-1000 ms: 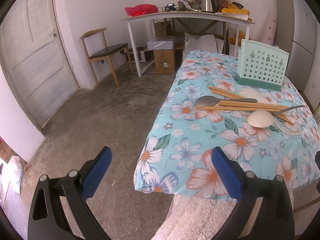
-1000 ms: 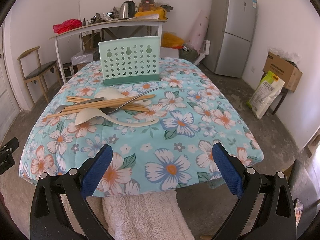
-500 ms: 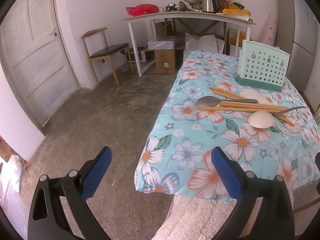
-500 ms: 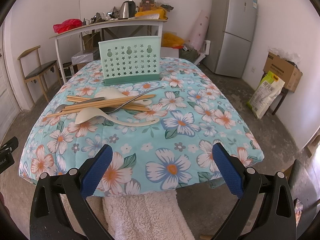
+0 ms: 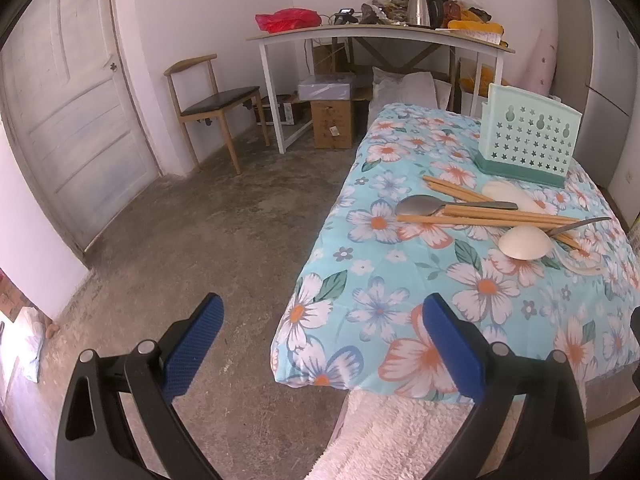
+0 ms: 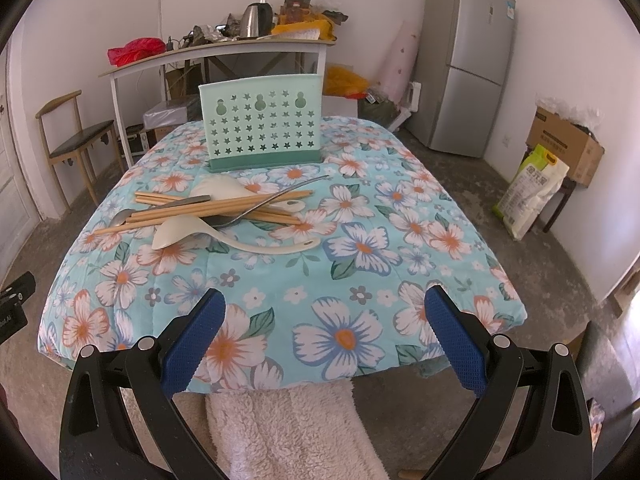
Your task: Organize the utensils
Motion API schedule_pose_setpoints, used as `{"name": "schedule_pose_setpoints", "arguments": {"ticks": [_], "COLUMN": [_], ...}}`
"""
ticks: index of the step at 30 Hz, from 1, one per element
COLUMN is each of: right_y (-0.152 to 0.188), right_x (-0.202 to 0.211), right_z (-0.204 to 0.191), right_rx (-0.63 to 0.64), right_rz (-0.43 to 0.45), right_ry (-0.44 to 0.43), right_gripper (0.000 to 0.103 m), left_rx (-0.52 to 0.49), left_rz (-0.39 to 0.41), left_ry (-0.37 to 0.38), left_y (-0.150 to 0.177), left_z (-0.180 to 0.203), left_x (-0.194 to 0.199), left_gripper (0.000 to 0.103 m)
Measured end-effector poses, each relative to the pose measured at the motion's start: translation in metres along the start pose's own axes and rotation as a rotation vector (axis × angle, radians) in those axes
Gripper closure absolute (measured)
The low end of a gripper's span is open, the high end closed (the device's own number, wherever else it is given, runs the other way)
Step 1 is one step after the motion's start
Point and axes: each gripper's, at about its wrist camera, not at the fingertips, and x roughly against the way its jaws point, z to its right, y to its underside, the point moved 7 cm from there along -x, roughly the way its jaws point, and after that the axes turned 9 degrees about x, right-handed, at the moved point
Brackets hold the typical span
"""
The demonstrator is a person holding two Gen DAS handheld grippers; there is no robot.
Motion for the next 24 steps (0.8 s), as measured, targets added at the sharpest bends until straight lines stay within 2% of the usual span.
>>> {"name": "schedule_pose_setpoints", "arguments": {"ticks": [8,21,24], "right_y": [-0.002,-0.001,0.001], "right_x": [0.001,-0.010,-0.014], "right_z": [-0.002,-0.001,0.000], "right_rx": [0.005,0.010,0.012], "right_rz": [0.006,0.007,0.006], "right_ry": [0.004,0.015,0.020], "right_gripper": [0.008,0.008,0.008], "left_rx": [0.017,0.013,0.000], "left_rz": [0.022,-0.002,-0.002], "left_ry": [0.005,0.037,0.075], "left_y": [-0.009,-0.012,-0.014], "left_z": [-0.003,-0.009,-0.003], "left_x": [0.001,-0.003,-0.007], "left_gripper": [0.006,0.006,0.006]}}
